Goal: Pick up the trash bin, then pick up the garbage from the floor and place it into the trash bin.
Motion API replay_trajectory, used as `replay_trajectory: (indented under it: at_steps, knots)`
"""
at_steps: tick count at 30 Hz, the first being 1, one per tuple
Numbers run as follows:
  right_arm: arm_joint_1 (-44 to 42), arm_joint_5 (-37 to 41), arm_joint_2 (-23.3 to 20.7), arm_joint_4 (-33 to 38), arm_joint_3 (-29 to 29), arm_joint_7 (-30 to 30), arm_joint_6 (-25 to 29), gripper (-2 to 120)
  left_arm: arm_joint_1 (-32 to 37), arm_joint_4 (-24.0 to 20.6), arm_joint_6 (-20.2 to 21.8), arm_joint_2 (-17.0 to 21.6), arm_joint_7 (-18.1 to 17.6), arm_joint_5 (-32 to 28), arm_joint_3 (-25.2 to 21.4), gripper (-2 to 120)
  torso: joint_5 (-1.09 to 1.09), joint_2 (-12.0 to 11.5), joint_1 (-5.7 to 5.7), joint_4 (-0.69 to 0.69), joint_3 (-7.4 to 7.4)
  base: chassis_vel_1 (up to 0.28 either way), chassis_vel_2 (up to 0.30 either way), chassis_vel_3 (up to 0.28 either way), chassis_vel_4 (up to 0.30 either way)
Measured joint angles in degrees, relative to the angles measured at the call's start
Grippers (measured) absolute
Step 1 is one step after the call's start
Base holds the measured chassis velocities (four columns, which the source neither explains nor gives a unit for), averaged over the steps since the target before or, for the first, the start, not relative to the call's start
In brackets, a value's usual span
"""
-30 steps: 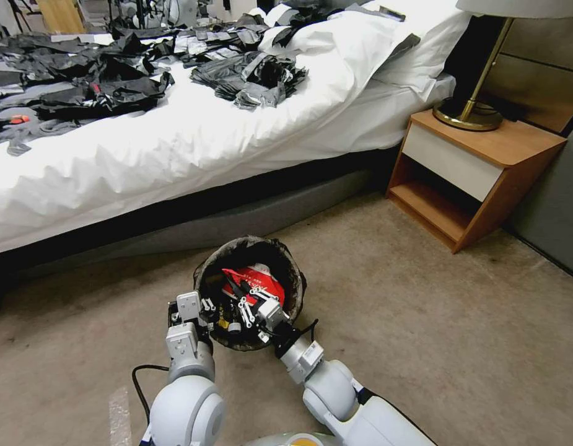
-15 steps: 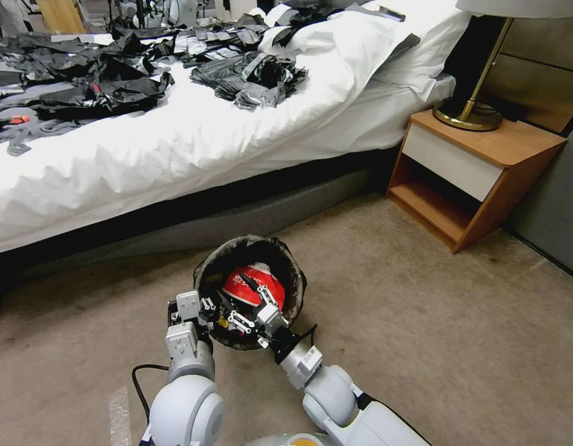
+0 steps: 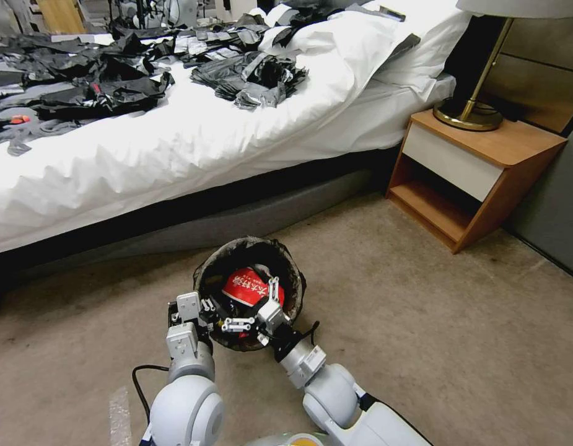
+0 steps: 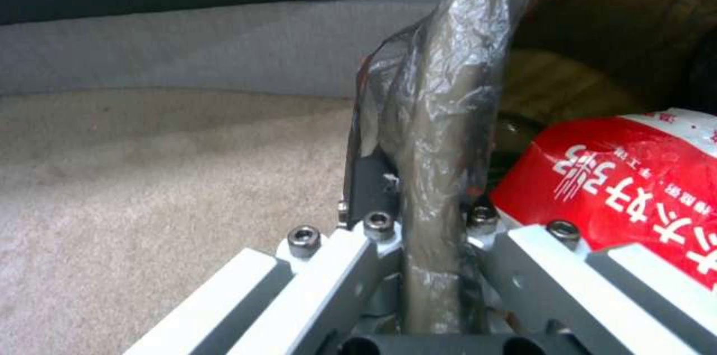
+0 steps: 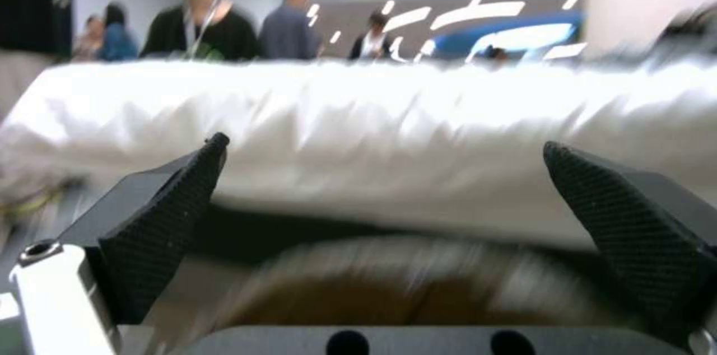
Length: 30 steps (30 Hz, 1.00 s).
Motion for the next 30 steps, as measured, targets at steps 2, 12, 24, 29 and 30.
replay_trajectory:
  at_steps: [2,12,24,29,30]
  knots:
    - [-1.4,-1.0,0.2,4.6,2.3,2.6,-1.3,100,-0.1,0.3,0.0,0.2,0.0,0.0,-0.1,0,0.00,0.0,0.00,-0.01,0.00,0.000,0.000,0.000,0.000]
    - [-13.2,-7.1,2.8,14.2,17.2,7.2,-1.5,100,-0.6,0.6,0.1,0.9,0.0,-0.8,-1.1,0,0.01,0.0,0.00,-0.01,0.00,0.000,0.000,0.000,0.000]
    - [-20.7,-7.3,5.3,7.7,26.1,9.5,6.3,100,-0.6,0.0,0.1,0.8,-0.7,-2.0,-0.9,0,0.01,0.0,0.00,-0.01,0.00,0.000,0.000,0.000,0.000]
    - [-20.3,-6.6,5.3,6.9,26.3,9.7,6.7,100,-0.3,-0.5,0.1,0.6,-0.6,-1.9,-1.4,0,0.01,0.0,0.00,0.00,0.00,0.000,0.000,0.000,0.000]
    - [-20.3,-6.6,5.3,6.9,26.3,9.7,6.7,100,-0.3,-0.5,0.1,0.6,-0.6,-1.9,-1.4,0,0.01,0.0,0.00,0.00,0.00,0.000,0.000,0.000,0.000]
